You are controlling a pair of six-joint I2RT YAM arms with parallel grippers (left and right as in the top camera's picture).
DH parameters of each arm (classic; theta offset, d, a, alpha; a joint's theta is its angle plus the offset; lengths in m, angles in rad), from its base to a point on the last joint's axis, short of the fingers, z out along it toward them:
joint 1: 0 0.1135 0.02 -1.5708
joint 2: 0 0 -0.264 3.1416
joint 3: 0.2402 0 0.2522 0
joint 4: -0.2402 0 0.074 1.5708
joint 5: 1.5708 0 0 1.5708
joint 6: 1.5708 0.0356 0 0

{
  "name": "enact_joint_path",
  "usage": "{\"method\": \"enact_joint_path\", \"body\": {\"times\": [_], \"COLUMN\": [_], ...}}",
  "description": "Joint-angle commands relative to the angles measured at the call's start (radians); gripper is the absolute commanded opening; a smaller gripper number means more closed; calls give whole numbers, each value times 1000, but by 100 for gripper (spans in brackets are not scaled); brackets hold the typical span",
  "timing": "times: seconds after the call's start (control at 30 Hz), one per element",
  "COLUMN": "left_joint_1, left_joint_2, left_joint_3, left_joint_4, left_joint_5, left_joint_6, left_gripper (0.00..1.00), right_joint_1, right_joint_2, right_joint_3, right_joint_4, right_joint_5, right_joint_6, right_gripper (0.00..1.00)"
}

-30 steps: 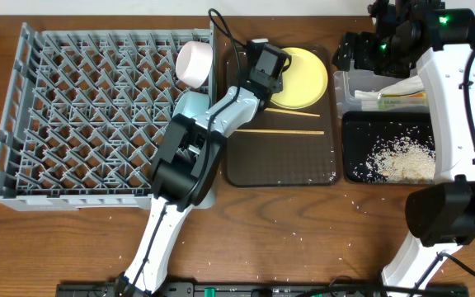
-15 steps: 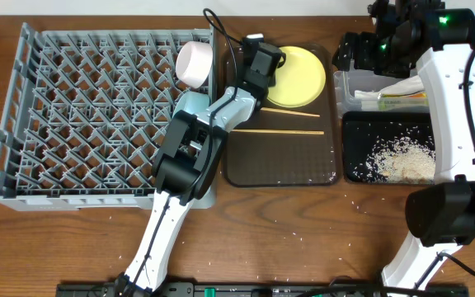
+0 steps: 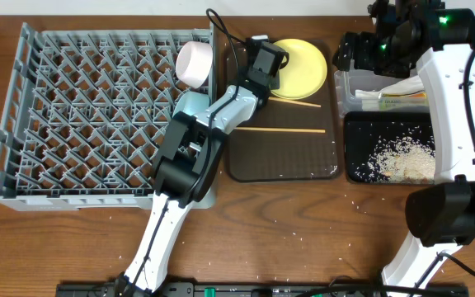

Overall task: Sort waste into correct bins and load items into the dishwasher
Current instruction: 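Grasp the yellow plate rim with the left gripper and tilt it up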

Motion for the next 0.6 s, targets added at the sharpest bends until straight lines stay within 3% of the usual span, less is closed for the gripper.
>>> {"method": "enact_joint_path", "body": {"times": [0.0, 0.57], "left_joint_1": [5, 19], "left_joint_2": [-80, -414], "left_joint_3": [-32, -32], "left_joint_4": [-77, -382], "left_joint_5": [16, 58], "left_joint_6": [41, 90], "left_gripper": [8, 7], "right_joint_1": [5, 10], "right_joint_2": [-3, -3], "right_joint_3": [5, 5], "right_joint_4": [0, 0], "right_joint_5": [-1, -2], "right_joint_6": [-12, -12], "right_gripper": [99, 99]}}
